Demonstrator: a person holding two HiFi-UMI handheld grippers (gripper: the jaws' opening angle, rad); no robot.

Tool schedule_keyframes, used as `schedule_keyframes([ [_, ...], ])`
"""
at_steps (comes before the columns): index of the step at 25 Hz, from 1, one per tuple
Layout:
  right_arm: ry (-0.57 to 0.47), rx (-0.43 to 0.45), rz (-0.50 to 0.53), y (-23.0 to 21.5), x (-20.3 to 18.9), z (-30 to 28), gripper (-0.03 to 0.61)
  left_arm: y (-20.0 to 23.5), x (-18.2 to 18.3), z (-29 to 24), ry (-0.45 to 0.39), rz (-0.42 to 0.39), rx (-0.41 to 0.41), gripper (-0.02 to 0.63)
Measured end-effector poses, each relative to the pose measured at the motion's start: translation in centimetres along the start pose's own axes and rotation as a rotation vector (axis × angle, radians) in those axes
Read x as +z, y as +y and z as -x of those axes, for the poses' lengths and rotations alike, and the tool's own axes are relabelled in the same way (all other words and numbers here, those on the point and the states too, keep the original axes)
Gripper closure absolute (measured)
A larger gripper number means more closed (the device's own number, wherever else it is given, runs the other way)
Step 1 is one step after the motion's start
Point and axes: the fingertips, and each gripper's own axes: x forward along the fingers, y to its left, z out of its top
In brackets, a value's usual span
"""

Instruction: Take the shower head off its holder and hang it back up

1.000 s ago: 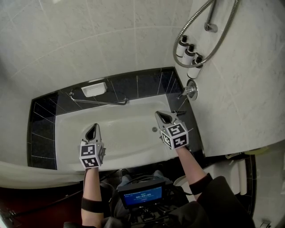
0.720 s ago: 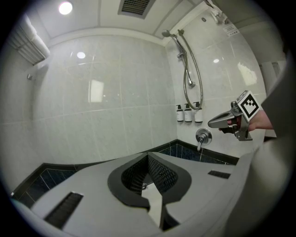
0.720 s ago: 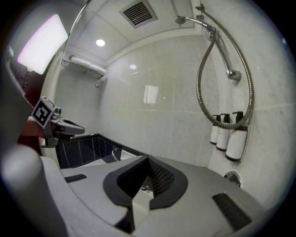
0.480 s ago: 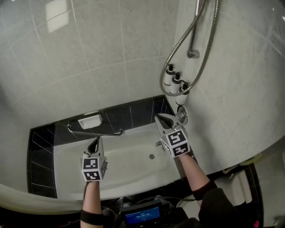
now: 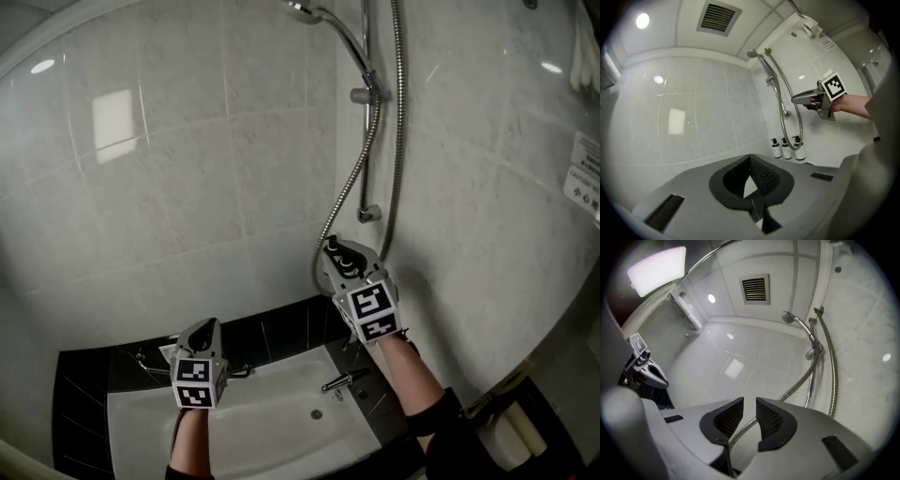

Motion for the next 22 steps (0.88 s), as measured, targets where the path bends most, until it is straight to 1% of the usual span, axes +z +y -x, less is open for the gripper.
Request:
schedule_keyframes([
  [1,-0.019,-0.023,0.019,-1.2,1.5,-0.4,0.46,-0.1,1.3,-0.6,-0.016,-0.008,-0.01,0.614],
  [4,-0.066,-0.081,0.067,-4.3,5.7,-1.5,0.455,-0.3,5.1,-2.1,-0.066,-0.019,-0.037,0.614],
  [6,-0.085,-0.111,0.094,-5.9,7.9,-2.3,0.42,-0.4,7.7,-2.8,-0.095,-0.032,-0.051,0.614],
  [9,-0.103,-0.154,0.125,-8.1,10.5,-3.4,0.417,-0.4,11.5,-3.9,-0.135,-0.066,-0.064,0.614],
  [10,-0.107,-0.169,0.133,-8.8,11.2,-3.8,0.409,-0.4,12.8,-4.2,-0.147,-0.076,-0.066,0.614],
  [11,-0.11,-0.182,0.141,-9.5,12.0,-4.2,0.385,-0.3,14.1,-4.5,-0.159,-0.087,-0.068,0.614],
  [13,-0.114,-0.207,0.159,-10.9,13.4,-5.0,0.374,-0.4,16.6,-5.0,-0.182,-0.1,-0.077,0.614],
  [15,-0.125,-0.237,0.182,-12.3,15.0,-5.5,0.348,-0.4,18.9,-5.6,-0.203,-0.105,-0.09,0.614],
  [17,-0.146,-0.269,0.188,-13.9,16.9,-6.0,0.347,-0.2,21.1,-6.3,-0.219,-0.119,-0.094,0.614],
  [20,-0.182,-0.323,0.196,-16.5,20.1,-6.6,0.279,-0.3,24.4,-7.3,-0.243,-0.143,-0.102,0.614],
  [22,-0.203,-0.369,0.204,-18.4,22.4,-7.0,0.273,-0.6,27.0,-7.9,-0.263,-0.158,-0.112,0.614],
])
